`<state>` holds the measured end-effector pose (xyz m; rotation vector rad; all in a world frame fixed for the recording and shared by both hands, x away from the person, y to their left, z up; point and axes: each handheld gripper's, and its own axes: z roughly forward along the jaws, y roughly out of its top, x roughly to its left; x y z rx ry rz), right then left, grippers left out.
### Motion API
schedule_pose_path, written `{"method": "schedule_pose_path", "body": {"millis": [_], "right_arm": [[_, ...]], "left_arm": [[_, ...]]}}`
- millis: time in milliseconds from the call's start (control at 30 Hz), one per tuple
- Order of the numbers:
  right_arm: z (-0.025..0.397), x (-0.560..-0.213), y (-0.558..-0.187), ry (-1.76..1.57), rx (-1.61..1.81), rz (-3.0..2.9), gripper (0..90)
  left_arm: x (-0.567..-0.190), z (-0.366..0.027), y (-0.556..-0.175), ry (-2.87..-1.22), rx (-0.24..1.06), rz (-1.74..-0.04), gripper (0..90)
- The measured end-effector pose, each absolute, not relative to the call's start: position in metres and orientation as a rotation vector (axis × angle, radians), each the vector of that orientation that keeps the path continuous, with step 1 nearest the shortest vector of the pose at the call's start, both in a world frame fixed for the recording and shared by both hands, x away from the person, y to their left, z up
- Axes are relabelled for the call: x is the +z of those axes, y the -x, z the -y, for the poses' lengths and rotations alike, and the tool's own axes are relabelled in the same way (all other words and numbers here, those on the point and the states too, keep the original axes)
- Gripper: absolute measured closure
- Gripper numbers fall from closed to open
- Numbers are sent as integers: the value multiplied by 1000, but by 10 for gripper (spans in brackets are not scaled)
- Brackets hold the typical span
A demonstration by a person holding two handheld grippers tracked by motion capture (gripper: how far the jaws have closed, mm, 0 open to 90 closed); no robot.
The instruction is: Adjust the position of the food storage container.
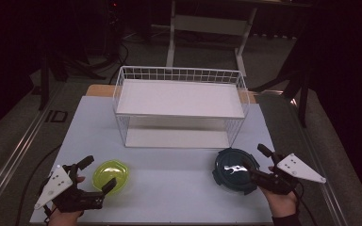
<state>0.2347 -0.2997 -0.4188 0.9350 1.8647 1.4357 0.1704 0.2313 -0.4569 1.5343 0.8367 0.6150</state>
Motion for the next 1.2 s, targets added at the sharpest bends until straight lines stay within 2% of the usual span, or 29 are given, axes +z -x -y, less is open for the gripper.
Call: {"method": "schedule_pose_path", "body": {"millis": [33,400,467,500,533,567,667,733,1033,1200], "right_arm": [[310,-428,-244,-962,1404,-1868,409],[346,-458,-274,-1107,1312,-1911,653],[350,-462,-278,-1126,1276,-1923,719],[350,-462,-278,-1126,1276,-1923,719],[354,-468,-282,-1137,1243,-1938,767],[354,-468,-282,-1137,1243,-1938,767],[360,-477,-287,-1172,1226,-1964,875],[361,-482,-290,-1183,1206,-1976,898],[363,-505,-298,-1250,1150,-2077,900],[366,-507,-297,-1264,1156,-2081,900]], "left_arm": [[-457,-232,-170,-1535,620,-836,0],[-457,-230,-170,-1533,614,-833,0],[-457,-230,-170,-1532,613,-834,0],[-457,-230,-170,-1532,613,-834,0],[-458,-230,-170,-1535,614,-835,0],[-458,-230,-170,-1535,614,-835,0],[-458,-230,-170,-1541,614,-832,0],[-458,-230,-170,-1539,613,-831,0],[-458,-229,-170,-1543,610,-830,0],[-458,-229,-171,-1542,603,-831,0]]}}
